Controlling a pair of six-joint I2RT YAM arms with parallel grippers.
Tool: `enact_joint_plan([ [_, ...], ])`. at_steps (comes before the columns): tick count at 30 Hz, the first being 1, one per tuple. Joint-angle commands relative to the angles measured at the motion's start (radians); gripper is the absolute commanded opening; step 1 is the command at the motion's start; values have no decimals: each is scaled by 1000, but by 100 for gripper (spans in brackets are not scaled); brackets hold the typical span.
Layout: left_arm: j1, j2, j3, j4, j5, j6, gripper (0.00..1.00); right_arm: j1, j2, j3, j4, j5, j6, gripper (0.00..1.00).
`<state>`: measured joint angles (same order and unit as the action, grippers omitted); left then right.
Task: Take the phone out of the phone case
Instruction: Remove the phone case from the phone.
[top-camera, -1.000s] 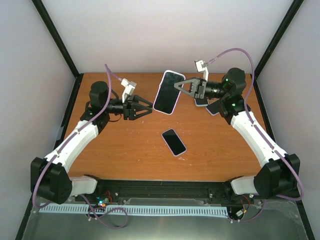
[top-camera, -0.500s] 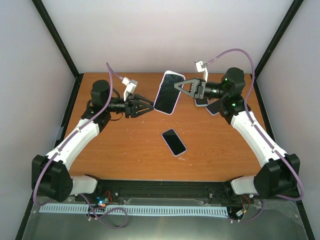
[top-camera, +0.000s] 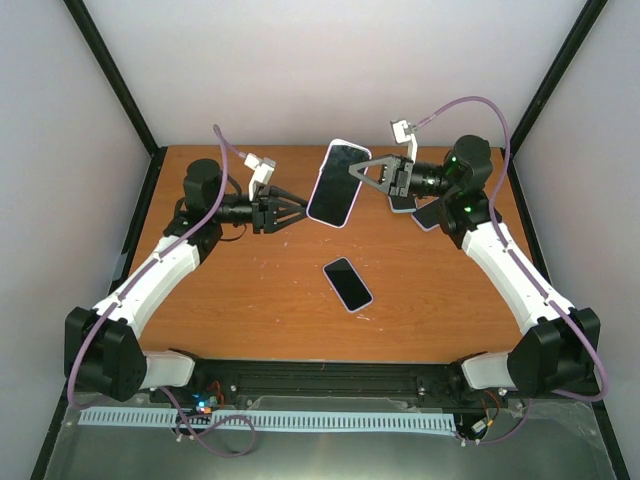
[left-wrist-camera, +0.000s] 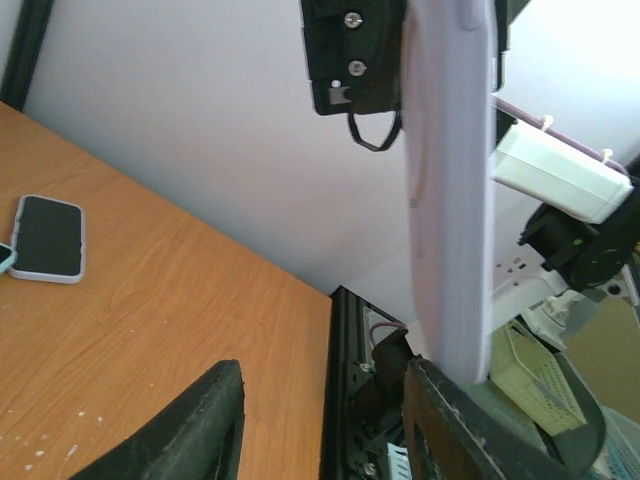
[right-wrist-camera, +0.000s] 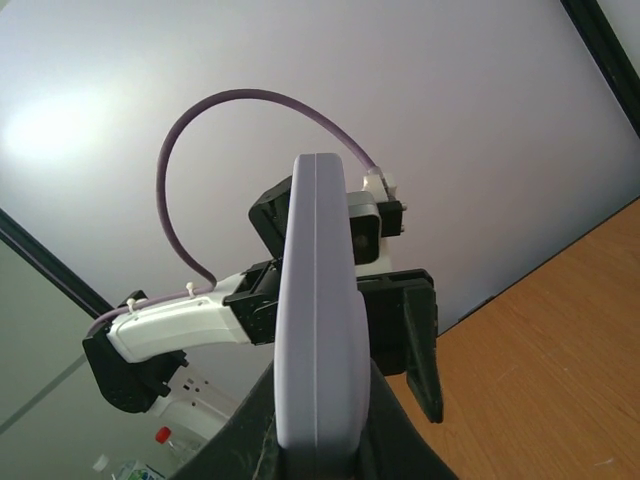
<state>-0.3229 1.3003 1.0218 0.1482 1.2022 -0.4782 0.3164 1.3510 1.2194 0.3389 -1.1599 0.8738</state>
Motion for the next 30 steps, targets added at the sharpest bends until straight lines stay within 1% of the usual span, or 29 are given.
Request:
enact_joint_plan([
  [1, -3, -18, -4, 80, 107, -27, 50, 0, -18, 41, -33, 23, -70, 3],
  [3, -4, -29, -18, 117, 152, -49, 53, -2, -15, 56, -76, 32, -103, 3],
  [7, -4, -40, -31, 126, 170, -52, 54, -4, -13, 60, -73, 31, -99, 3],
  [13, -5, -26, -12, 162, 136, -101, 54, -4, -17, 47, -63, 30, -89, 3],
  [17, -10, -3, 19, 106, 83, -67, 53, -5, -20, 38, -51, 32, -78, 3],
  [20, -13, 8, 26, 94, 58, -69, 53, -4, -20, 36, -42, 32, -72, 3],
  [24, -15, 18, 38, 63, 17, -63, 48, -4, -18, 35, -42, 31, -70, 3],
  [30, -15, 28, 34, 29, -25, -43, 37, -2, -18, 29, -4, 23, -37, 3],
])
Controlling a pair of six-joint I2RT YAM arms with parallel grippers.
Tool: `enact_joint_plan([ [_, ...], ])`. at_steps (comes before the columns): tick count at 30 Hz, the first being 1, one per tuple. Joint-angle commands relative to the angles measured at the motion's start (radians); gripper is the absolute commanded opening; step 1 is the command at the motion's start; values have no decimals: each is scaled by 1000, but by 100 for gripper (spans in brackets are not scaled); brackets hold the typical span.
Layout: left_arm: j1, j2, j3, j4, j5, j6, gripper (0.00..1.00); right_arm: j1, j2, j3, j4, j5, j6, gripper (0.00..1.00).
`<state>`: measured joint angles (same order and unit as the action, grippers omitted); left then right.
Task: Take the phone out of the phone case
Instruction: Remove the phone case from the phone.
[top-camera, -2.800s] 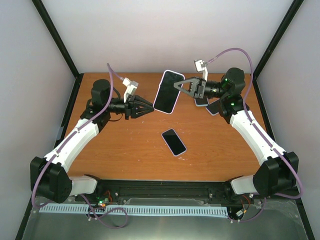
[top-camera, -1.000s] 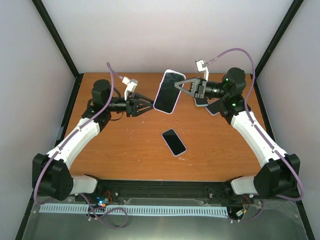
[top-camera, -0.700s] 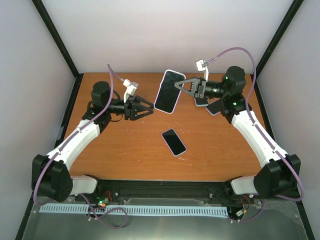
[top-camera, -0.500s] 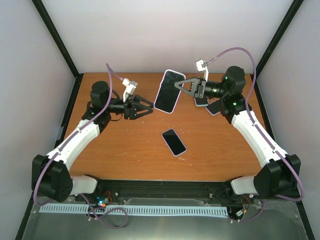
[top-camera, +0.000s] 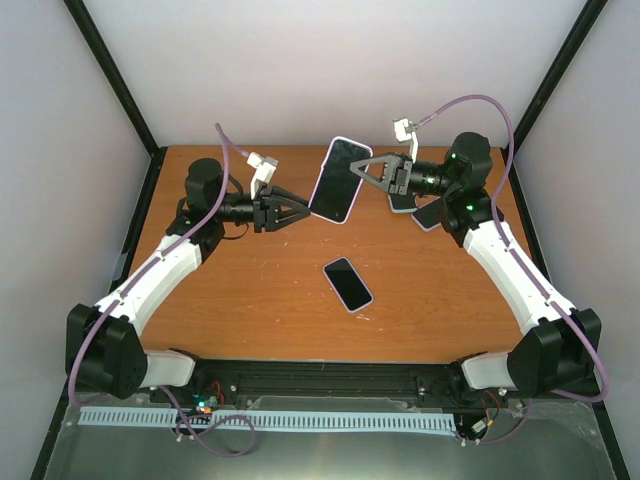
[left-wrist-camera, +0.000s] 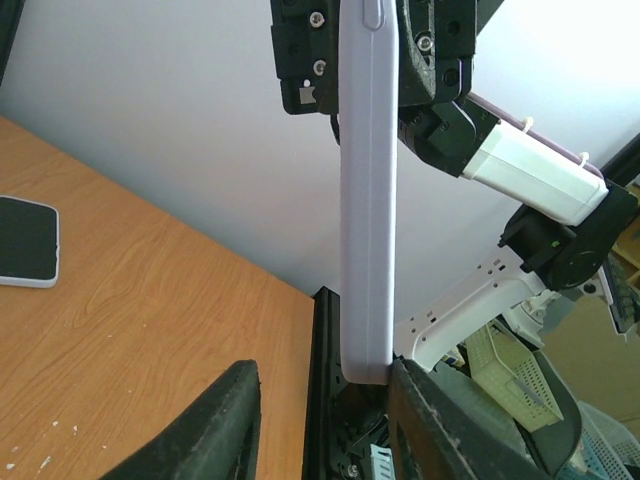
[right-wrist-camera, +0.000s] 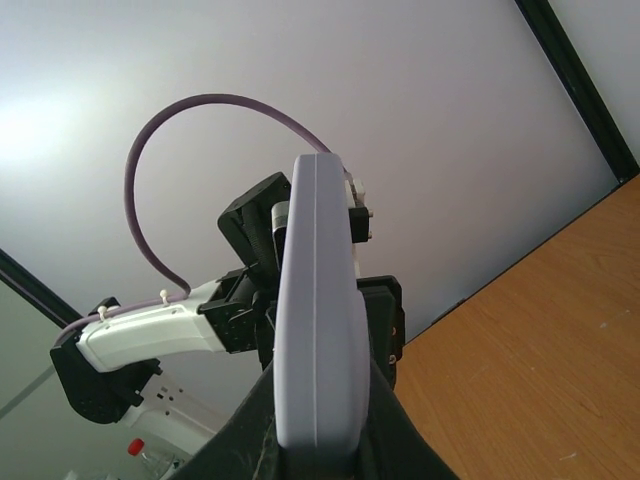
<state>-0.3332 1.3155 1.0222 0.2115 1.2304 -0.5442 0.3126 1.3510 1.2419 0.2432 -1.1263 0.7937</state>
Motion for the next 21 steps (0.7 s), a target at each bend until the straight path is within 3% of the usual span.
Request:
enact_joint_plan([
  [1, -4, 15, 31, -38, -61, 25, 35, 1, -19, 3, 106, -14, 55, 3],
  [10, -4, 30, 32, -63, -102, 42, 24, 5, -23, -34, 258, -40, 177, 3],
  [21, -3, 42, 38, -81, -139, 53, 19, 18, -23, -90, 420, -42, 307, 3],
])
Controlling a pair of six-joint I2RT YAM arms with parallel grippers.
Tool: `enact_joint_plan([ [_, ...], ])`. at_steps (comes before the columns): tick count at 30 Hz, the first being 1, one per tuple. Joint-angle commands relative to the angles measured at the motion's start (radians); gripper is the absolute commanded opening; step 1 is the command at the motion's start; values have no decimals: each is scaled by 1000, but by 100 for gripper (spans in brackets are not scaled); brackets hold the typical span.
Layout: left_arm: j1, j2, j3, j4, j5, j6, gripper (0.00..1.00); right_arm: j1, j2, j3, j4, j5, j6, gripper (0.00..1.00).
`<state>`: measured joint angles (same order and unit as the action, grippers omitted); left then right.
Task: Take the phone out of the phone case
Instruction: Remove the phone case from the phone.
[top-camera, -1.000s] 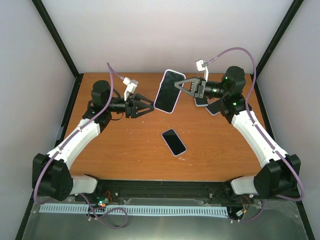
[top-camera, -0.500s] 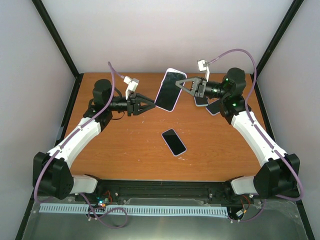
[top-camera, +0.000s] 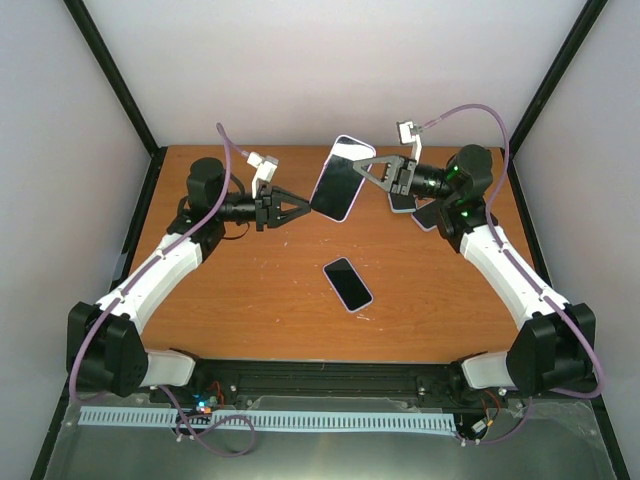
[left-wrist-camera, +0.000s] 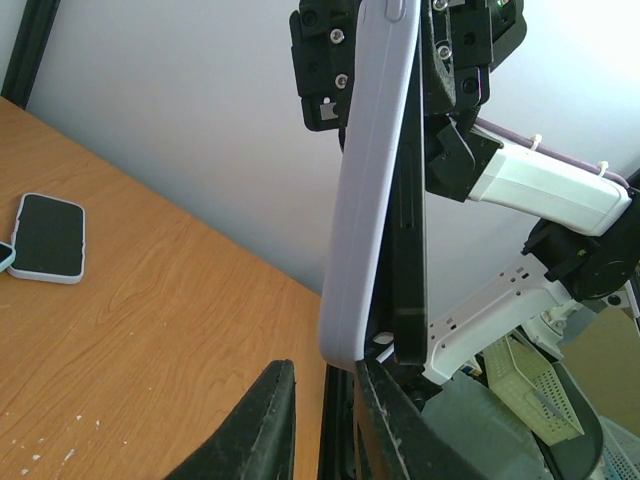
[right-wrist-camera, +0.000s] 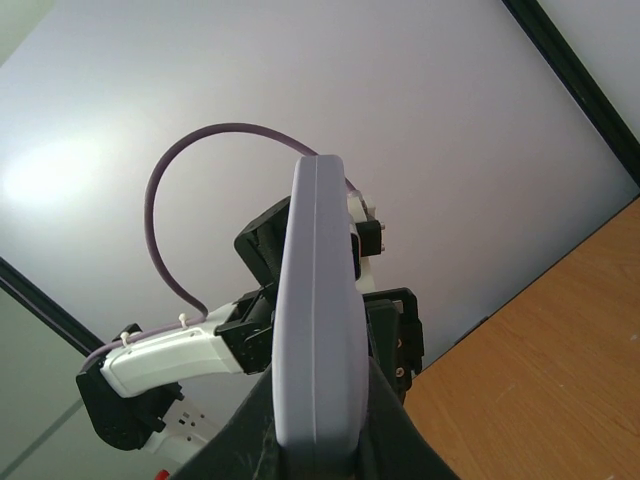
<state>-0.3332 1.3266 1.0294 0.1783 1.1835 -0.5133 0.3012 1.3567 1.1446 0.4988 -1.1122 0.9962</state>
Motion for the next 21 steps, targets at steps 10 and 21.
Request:
enact_joint_plan([
  [10, -4, 33, 46, -43, -94, 23, 24, 54, -25, -29, 239, -62, 157, 3],
  [21, -3, 23, 69, -82, -99, 68, 30, 88, -40, -27, 128, -149, 17, 3],
])
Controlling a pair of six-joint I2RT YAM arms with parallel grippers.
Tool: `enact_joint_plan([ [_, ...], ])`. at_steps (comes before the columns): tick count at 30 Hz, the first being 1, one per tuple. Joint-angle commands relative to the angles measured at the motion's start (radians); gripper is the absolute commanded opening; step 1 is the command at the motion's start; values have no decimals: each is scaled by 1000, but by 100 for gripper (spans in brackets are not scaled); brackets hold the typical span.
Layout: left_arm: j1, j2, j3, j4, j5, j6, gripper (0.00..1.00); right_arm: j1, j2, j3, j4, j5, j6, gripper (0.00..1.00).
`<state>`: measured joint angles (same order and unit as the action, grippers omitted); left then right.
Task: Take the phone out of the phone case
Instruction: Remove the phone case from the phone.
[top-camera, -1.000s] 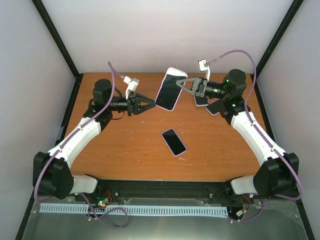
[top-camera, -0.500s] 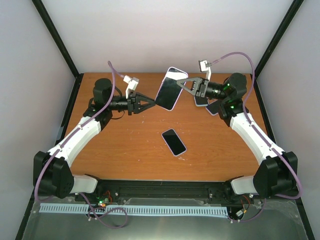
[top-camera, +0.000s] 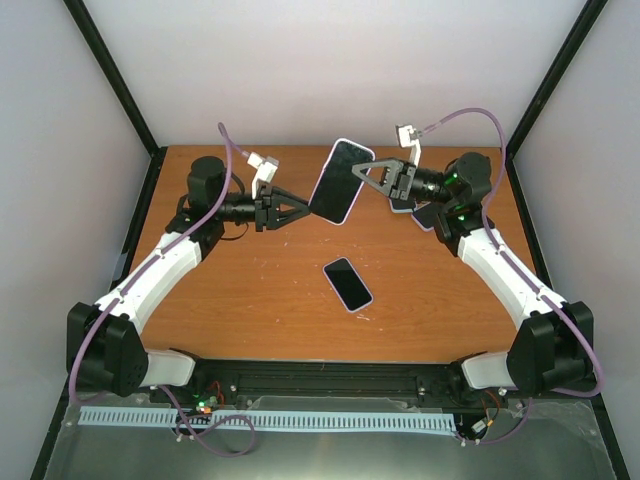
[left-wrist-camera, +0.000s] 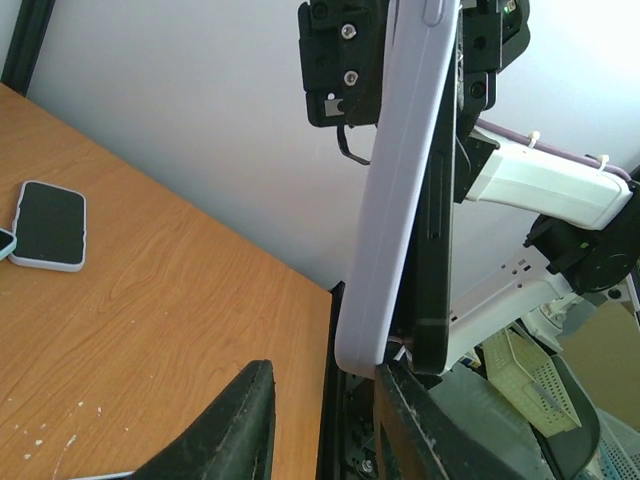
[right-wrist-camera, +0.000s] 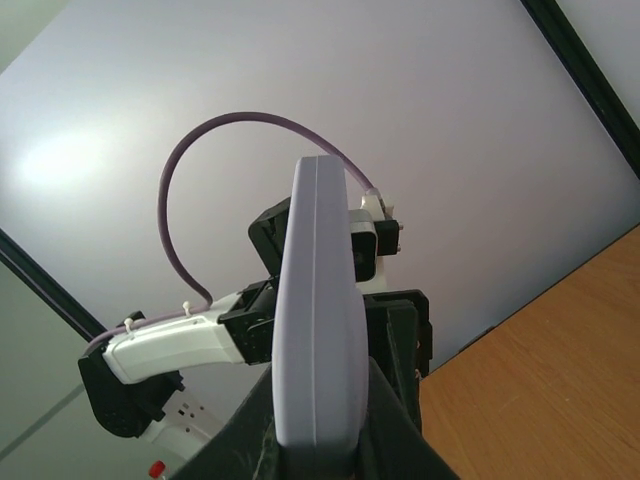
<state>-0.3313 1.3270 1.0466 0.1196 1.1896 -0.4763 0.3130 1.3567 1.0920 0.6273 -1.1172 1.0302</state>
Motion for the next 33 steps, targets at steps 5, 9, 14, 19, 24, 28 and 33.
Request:
enact_joint_plan([
  [5, -6, 25, 59, -27, -105, 39, 35, 98, -50, 21, -73, -177, -77, 3],
  [9, -6, 25, 68, -40, -113, 53, 43, 117, -59, 23, -147, -197, -140, 3],
  [14, -5, 23, 81, -65, -112, 89, 48, 123, -61, 31, -232, -222, -206, 3],
  [19, -6, 19, 105, -93, -70, 139, 47, 140, -61, 76, -483, -252, -423, 3],
  [24, -17, 23, 157, -147, -24, 213, 46, 162, -45, 134, -823, -264, -688, 3],
  [28, -46, 32, 223, -256, -31, 324, 46, 167, -39, 140, -956, -274, -791, 3],
  [33, -54, 36, 242, -250, -26, 312, 42, 172, -37, 137, -1037, -273, -861, 3],
])
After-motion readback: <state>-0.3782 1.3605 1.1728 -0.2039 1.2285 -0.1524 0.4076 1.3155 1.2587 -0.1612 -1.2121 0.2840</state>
